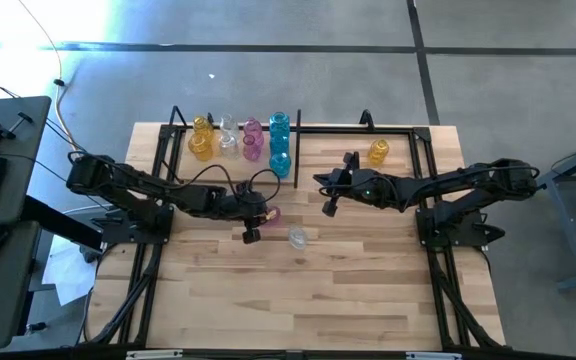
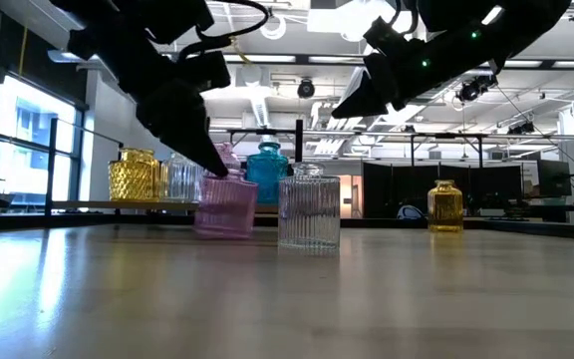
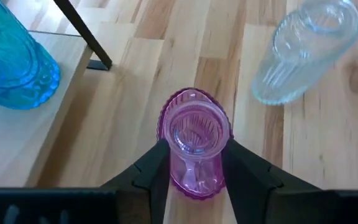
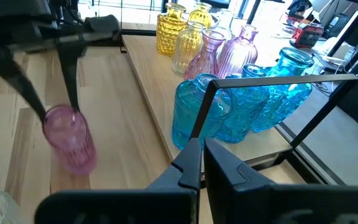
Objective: Sort vases onto shelf
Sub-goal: Put the purple flower vase aligned with the other purple flower vase on the shelf
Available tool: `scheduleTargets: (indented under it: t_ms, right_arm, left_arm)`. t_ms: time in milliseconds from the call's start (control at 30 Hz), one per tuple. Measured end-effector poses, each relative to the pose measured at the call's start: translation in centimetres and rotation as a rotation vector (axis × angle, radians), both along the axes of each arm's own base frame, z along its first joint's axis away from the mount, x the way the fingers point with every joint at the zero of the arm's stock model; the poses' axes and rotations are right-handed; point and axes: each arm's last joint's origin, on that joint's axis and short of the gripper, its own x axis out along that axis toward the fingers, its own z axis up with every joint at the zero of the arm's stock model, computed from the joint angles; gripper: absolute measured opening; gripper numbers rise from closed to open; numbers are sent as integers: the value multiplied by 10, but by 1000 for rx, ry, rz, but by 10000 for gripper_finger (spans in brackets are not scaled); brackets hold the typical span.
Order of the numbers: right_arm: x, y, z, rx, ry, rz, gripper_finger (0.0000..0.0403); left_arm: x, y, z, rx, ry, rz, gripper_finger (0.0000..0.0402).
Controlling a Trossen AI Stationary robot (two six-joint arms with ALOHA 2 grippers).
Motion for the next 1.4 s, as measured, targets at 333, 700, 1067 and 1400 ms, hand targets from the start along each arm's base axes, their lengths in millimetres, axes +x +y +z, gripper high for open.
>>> scheduleTargets:
  t_ms: [333, 700, 1067, 1400]
  right_arm:
    - [0, 0, 0, 0, 2, 0, 0]
    - [0, 0, 0, 4, 3, 10, 0]
    - [0, 0, 0, 5, 3, 13, 0]
    - [0, 0, 0, 5, 0, 15, 0]
  left_arm:
    - [-27, 21, 32, 63, 9, 6, 79]
    - [-34, 26, 25, -23, -1, 28, 20]
    - [-36, 26, 45, -41, 13, 48, 32]
    - [-42, 39, 49, -71, 219, 117, 102]
